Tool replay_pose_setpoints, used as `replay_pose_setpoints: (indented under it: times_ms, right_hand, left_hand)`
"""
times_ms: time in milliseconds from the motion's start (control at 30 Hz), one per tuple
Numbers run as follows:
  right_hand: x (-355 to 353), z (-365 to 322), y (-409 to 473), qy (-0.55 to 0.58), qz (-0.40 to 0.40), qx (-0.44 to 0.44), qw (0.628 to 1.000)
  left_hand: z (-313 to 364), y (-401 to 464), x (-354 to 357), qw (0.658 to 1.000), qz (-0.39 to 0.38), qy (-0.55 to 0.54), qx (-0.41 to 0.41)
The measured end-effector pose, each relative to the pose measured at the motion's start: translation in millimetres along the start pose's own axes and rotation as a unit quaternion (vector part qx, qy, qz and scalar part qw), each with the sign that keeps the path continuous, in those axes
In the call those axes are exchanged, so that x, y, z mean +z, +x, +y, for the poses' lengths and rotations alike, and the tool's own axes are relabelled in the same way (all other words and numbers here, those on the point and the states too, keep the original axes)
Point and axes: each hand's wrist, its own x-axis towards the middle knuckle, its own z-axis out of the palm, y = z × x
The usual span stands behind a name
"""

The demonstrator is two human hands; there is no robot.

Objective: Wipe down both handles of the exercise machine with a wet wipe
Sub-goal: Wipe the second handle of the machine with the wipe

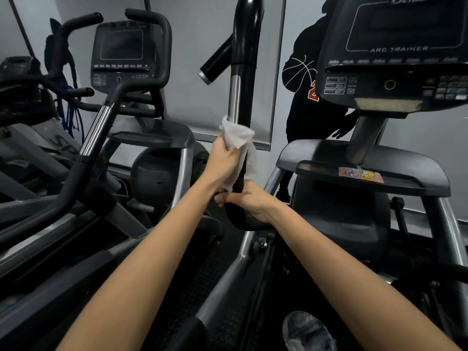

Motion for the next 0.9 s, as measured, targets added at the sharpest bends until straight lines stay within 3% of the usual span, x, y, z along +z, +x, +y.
replay_pose_setpoints:
  times_ms: [167, 467, 600, 700, 767, 900]
  right_hand:
    - [0.1, -1.4, -1.9, -0.027, 0.007, 0.019, 0.999]
    - [-6.7, 5.3, 0.8, -0.029, 0.006, 0.020, 0.999]
    - [-34.2, -5.0, -6.6, -0.167, -0.061, 0.090, 0.980]
    - [-57.7, -22.0, -10.0, -0.138, 0.027, 0.078, 0.987]
    - [-64.2, -36.8, -5.8, -0.091, 0.085, 0.020, 0.992]
    - [-44.1, -63.3, 6.2, -0.019, 0.125, -0.062, 0.990]
  left_hand:
    - [35.6, 19.1, 7.5, 0.999, 0.028, -0.013, 0.039]
    - [-10.4, -17.7, 2.0, 0.996, -0.002, -0.053, -0.067]
    - [-34.6, -39.8, -0.5, 0.995, -0.016, -0.059, -0.078]
    - [-54.6, -55.5, -0.6, 0.995, -0.031, -0.045, -0.082]
    - [-49.8, -51.5, -1.1, 0.996, -0.022, -0.034, -0.077]
    - [-7.0, -25.5, 1.8, 0.998, -0.011, -0.056, -0.039]
